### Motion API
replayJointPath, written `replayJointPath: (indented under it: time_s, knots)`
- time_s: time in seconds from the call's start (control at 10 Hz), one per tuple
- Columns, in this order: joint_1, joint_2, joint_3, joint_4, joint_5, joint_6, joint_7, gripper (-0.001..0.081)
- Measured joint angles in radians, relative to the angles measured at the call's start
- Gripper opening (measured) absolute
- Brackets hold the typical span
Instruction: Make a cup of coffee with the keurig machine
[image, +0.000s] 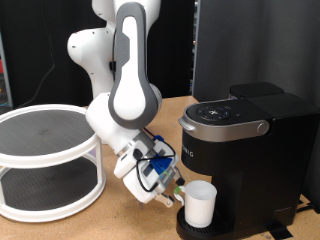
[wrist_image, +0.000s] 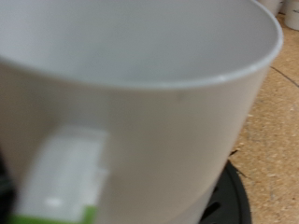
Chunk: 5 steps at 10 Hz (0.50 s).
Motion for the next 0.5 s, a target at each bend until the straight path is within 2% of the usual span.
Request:
replayJointPath:
  time_s: [0.1, 0.3, 0.4, 0.5]
  knots:
    - [-0.008, -0.036, -0.006, -0.02, -0.061, -0.01, 0.057, 0.0797]
    - [-0.027, -0.112, -0.025, -0.059, -0.195, -0.034, 0.158, 0.0801]
    - [-0.033, -0.155, -0.029, -0.087, -0.234, -0.04, 0.184, 0.0801]
    - [-0.033, -0.151, -0.029, -0.086, -0.233, -0.039, 0.184, 0.0801]
